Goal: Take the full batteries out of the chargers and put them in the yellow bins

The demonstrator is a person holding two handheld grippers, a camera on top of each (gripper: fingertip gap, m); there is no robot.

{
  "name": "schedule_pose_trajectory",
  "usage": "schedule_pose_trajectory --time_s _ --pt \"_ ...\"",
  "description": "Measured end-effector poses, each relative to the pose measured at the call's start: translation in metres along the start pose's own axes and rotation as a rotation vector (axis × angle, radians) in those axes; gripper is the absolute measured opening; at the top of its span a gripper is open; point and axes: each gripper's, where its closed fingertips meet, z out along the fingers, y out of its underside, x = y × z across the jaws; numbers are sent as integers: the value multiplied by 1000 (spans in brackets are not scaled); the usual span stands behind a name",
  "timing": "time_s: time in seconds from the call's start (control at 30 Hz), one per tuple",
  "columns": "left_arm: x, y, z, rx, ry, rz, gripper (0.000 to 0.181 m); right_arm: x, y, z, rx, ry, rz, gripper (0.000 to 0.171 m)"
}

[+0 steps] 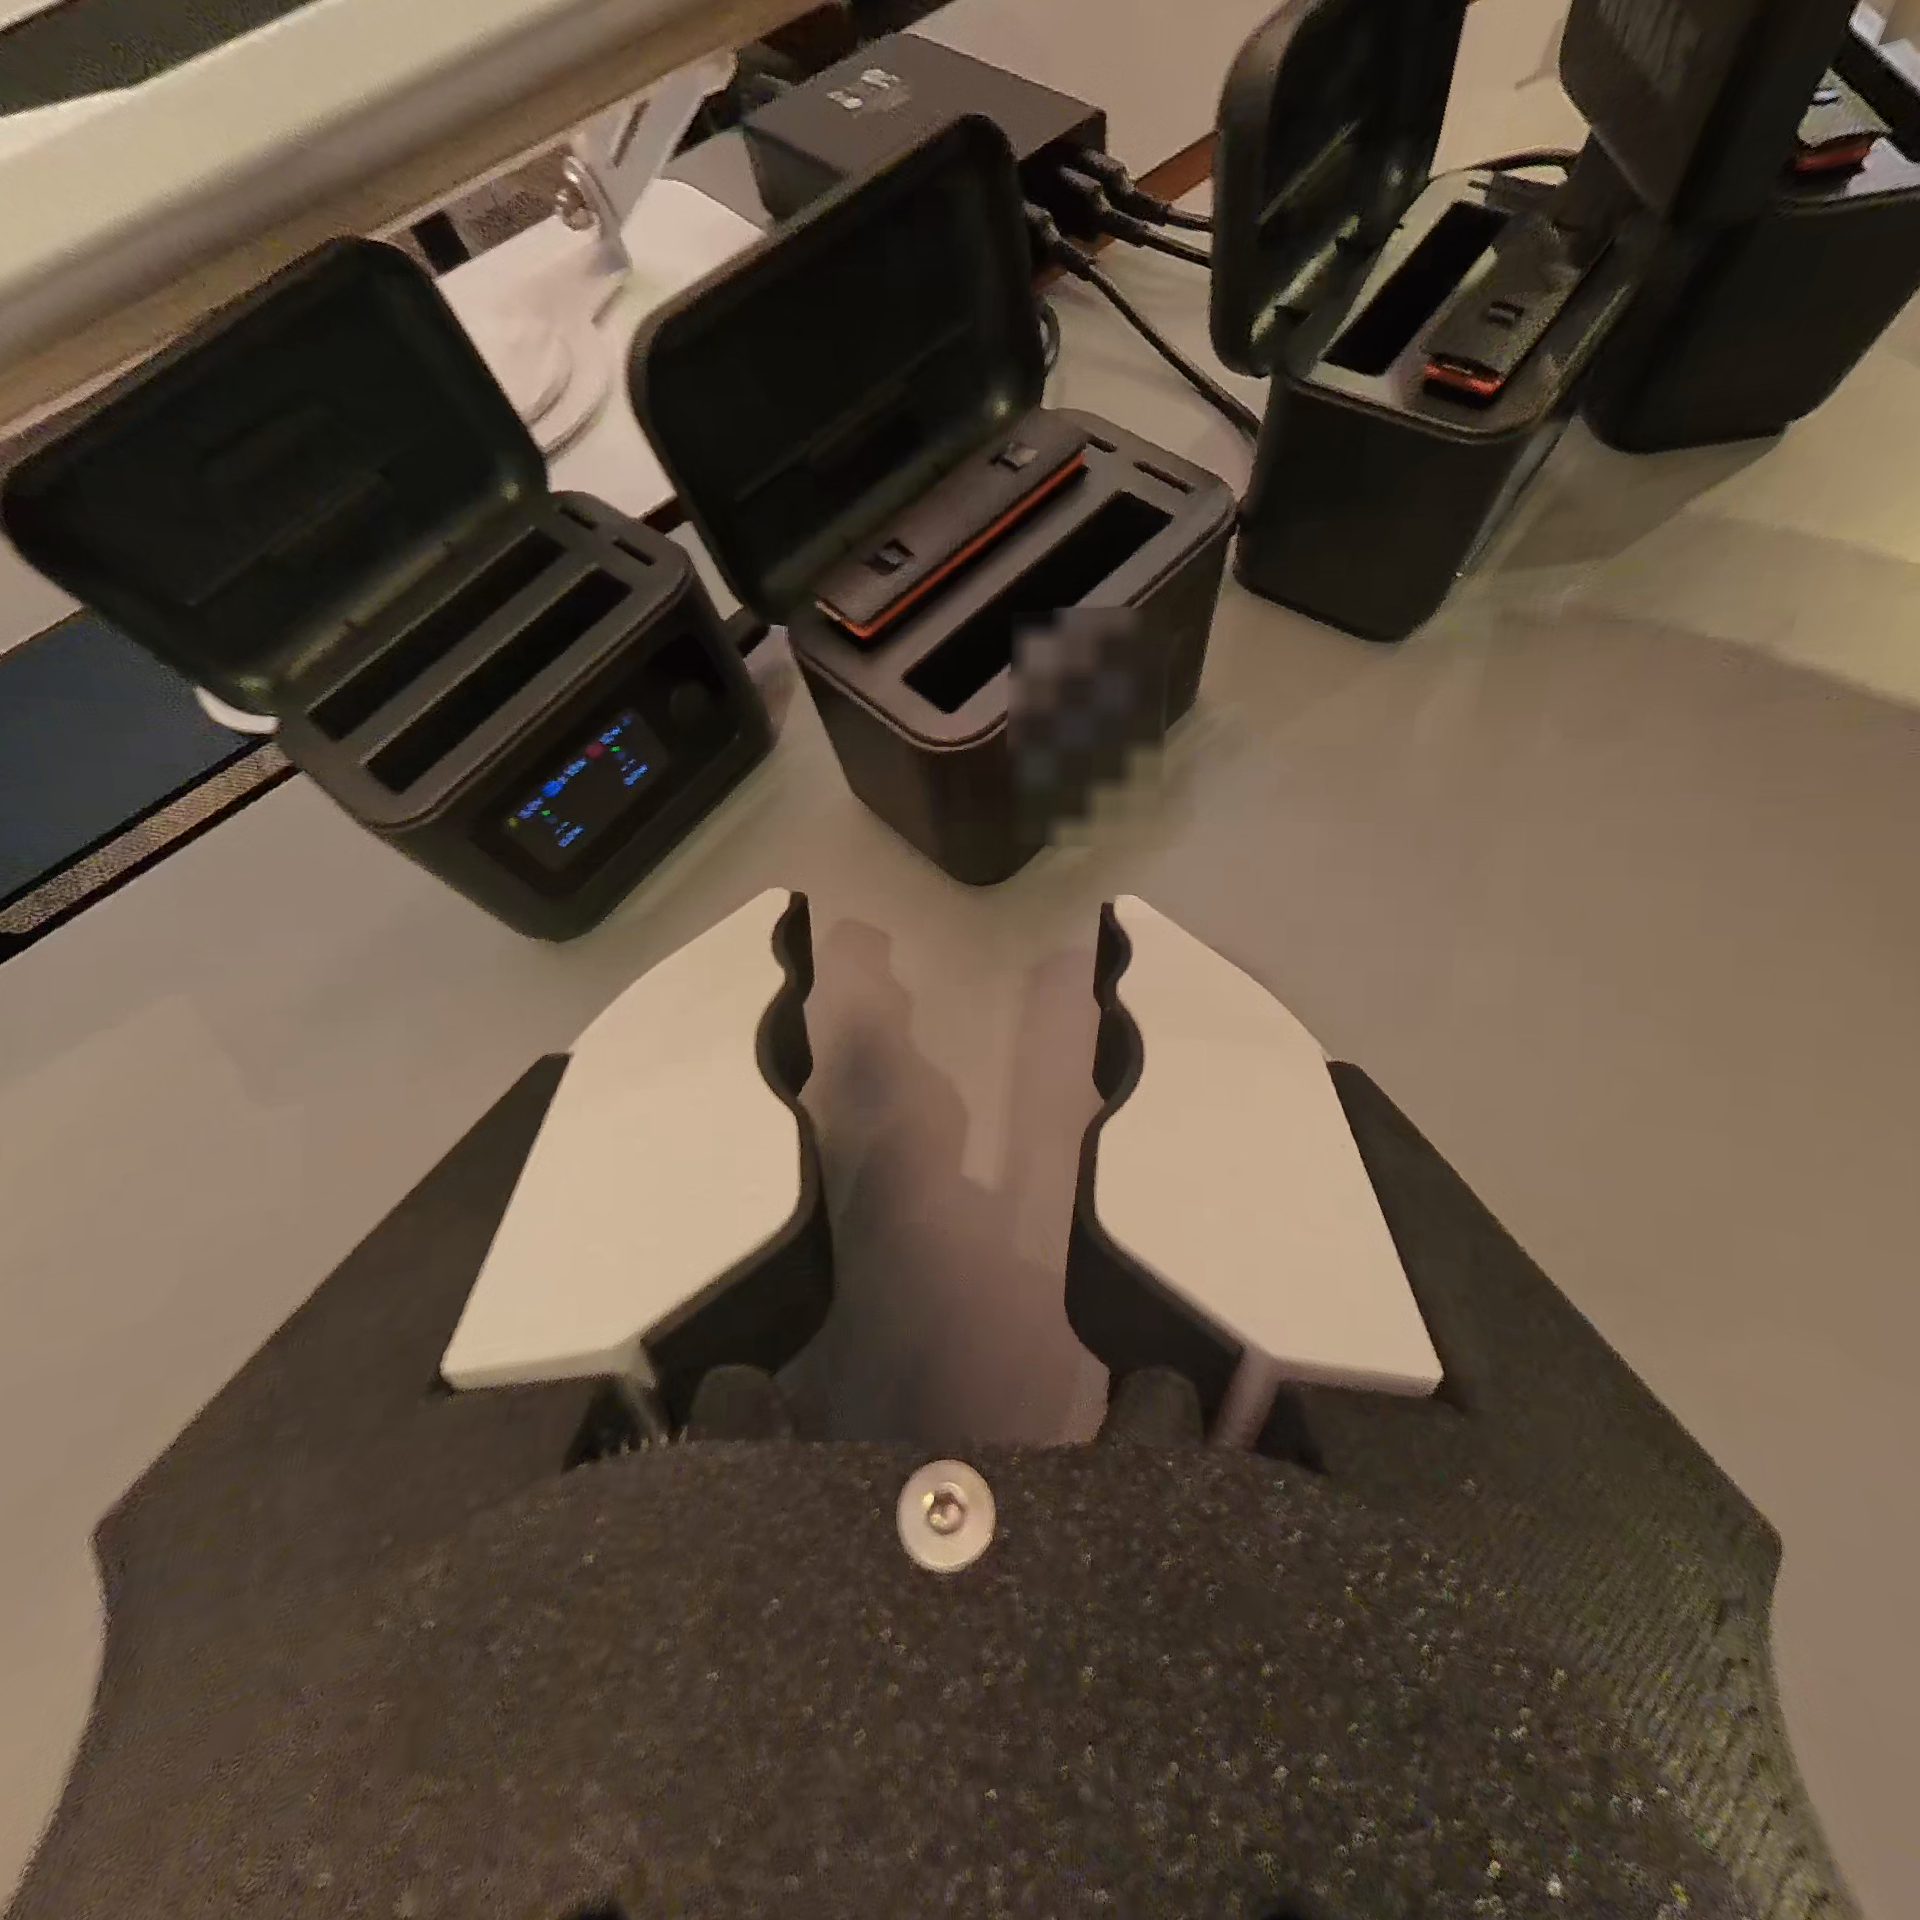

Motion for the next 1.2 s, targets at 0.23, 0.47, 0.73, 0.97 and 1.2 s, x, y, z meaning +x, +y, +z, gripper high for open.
schedule_pose_trajectory --time_s 0.23,0.47,0.73,0.97,1.2 --pt "-13 -8 -16 67 -61 -56 41 -35 -21 -58 455 265 492 30" --pt "-19 -21 -32 150 -126 -61 33 -111 12 -40 467 342 712 23" --pt "-17 -40 -58 260 -185 -69 2 -118 13 -40 528 393 592 0" --pt "-25 -51 -84 350 -267 -126 0 -119 21 -38 488 387 630 0" --pt "-31 -45 -129 412 -321 -189 0 -122 22 -33 477 351 646 0"
